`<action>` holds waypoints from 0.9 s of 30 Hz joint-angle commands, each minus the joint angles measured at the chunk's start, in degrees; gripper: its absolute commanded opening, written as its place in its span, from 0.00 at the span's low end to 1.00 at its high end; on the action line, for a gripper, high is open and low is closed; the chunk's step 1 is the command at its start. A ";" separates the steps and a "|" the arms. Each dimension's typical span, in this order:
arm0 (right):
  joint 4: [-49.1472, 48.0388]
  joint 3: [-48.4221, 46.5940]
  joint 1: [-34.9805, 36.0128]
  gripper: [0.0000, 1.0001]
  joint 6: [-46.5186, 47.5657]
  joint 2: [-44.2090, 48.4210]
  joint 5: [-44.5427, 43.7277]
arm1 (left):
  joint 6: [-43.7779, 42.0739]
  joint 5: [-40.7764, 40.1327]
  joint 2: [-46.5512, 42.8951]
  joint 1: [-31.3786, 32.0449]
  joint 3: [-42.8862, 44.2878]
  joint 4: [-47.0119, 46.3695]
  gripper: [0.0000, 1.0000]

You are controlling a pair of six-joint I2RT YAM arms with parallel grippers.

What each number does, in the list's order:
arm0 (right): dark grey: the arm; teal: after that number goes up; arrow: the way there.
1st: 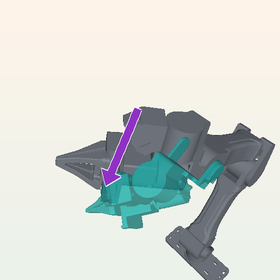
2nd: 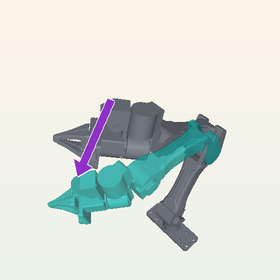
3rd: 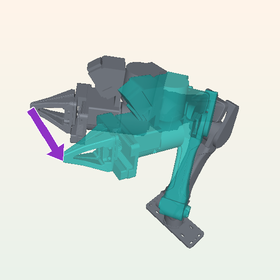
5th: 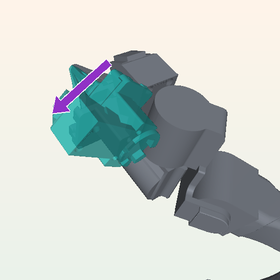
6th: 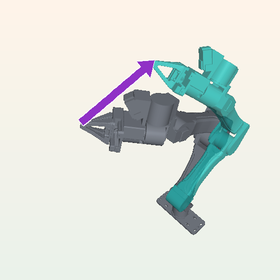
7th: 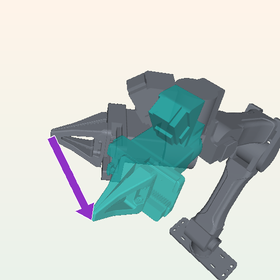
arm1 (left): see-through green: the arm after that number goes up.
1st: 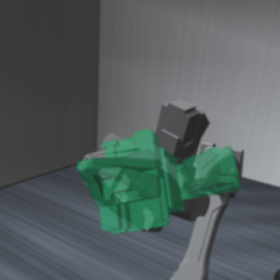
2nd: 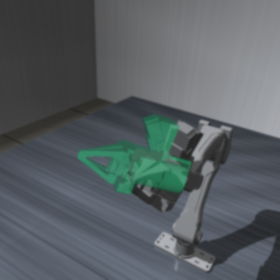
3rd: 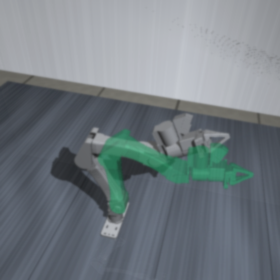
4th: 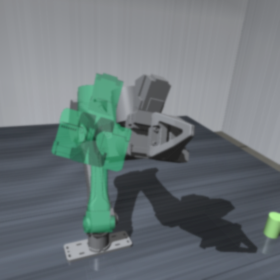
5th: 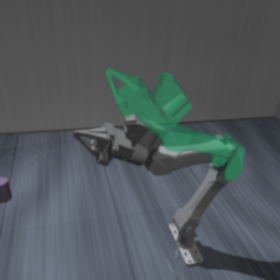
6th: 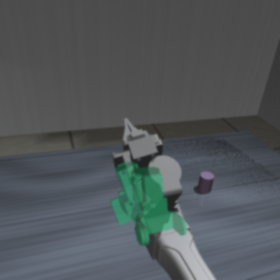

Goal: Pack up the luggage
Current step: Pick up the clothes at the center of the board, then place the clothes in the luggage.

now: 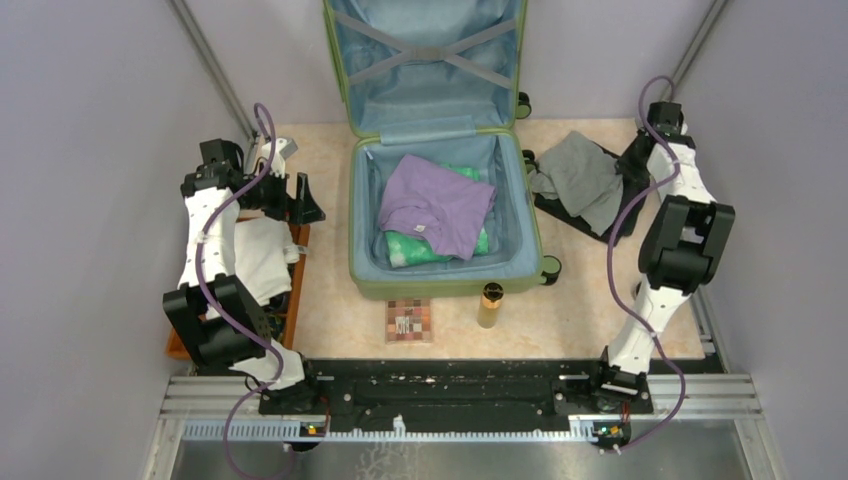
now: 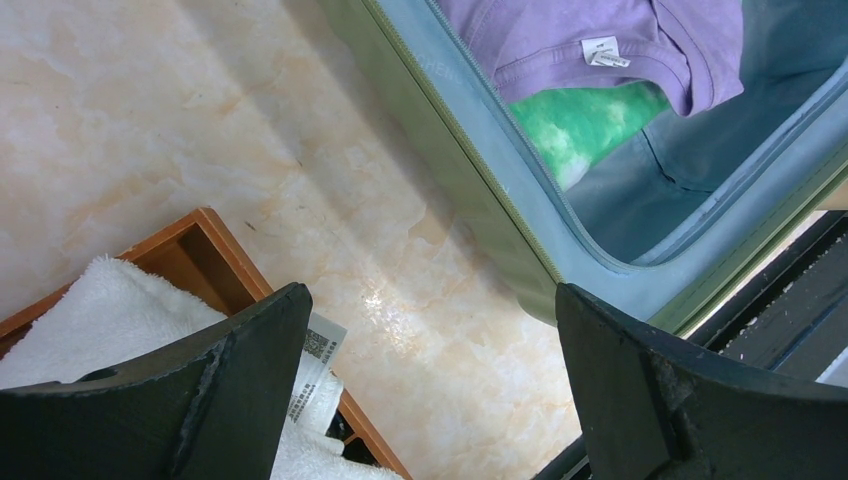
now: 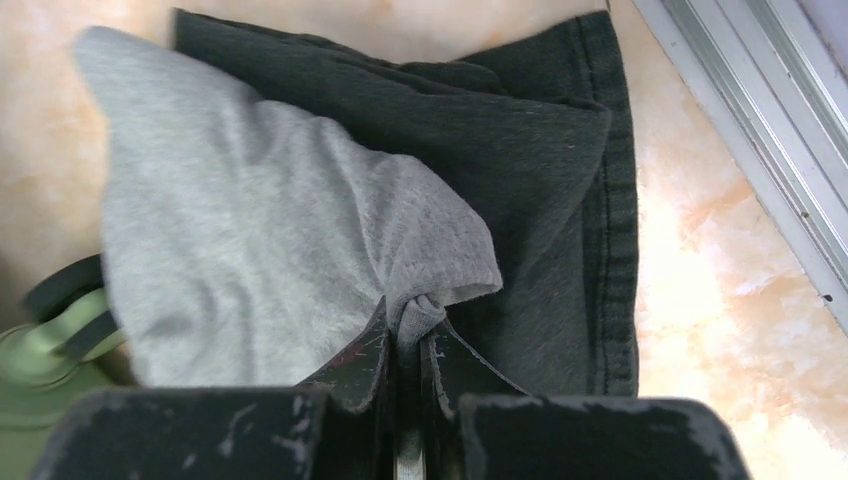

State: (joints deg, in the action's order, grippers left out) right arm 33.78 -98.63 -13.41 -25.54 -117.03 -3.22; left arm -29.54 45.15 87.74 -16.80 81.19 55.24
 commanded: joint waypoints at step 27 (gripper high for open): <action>13.87 -26.20 49.78 0.00 5.28 23.23 -5.19 | 0.09 -0.70 -6.37 -0.03 5.05 4.90 0.99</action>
State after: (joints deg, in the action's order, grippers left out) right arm 46.54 -120.97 29.87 -19.22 -96.05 -7.11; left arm -29.50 44.66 84.77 -16.80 84.62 59.66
